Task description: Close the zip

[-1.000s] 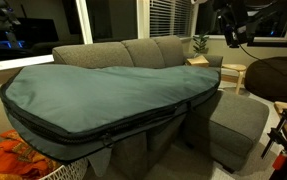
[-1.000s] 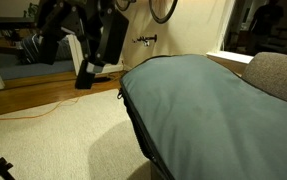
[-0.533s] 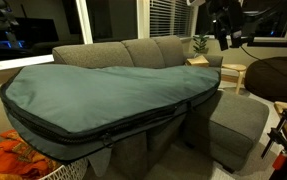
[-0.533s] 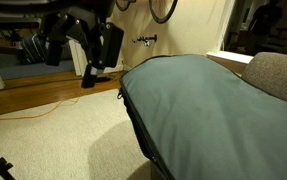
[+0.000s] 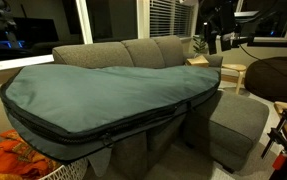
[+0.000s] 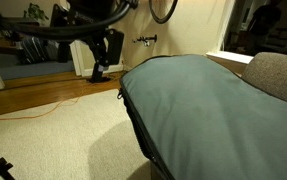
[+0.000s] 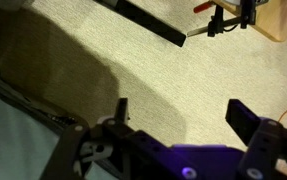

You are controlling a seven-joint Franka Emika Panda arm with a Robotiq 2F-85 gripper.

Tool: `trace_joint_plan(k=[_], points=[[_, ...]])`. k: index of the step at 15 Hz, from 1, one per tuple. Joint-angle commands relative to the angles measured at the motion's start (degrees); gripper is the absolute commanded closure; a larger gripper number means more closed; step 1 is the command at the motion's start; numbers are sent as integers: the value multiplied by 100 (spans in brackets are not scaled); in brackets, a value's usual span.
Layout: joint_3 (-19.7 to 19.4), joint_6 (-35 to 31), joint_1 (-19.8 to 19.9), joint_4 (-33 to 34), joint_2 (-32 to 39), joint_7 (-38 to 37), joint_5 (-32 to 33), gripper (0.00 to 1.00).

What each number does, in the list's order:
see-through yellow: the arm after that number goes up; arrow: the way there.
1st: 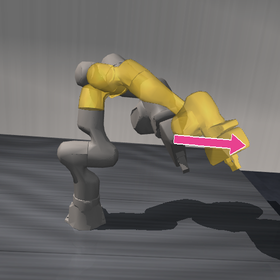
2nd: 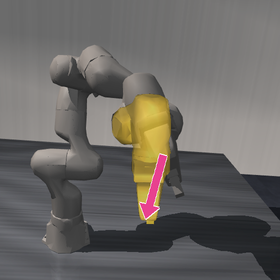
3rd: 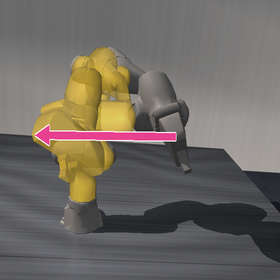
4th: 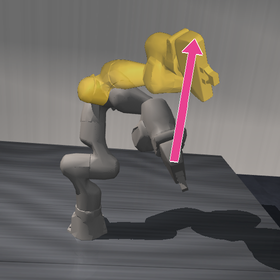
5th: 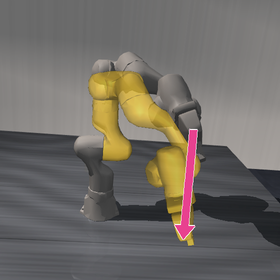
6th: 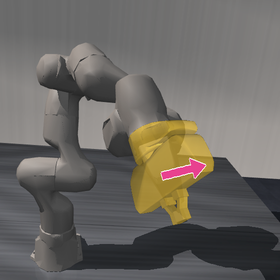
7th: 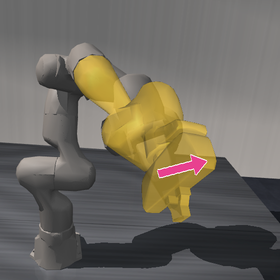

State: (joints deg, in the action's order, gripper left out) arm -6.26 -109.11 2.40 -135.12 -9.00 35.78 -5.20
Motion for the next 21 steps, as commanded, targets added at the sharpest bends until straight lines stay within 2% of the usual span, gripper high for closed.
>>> trace_joint_plan(k=[1,7,13,21], points=[[17,-509,-89,-199,75,244,-295,0],[173,-842,-147,-141,548,521,-779,0],[381,-735,-124,26,864,801,-1332,0],[401,-705,-64,78,910,673,-1245,0]])
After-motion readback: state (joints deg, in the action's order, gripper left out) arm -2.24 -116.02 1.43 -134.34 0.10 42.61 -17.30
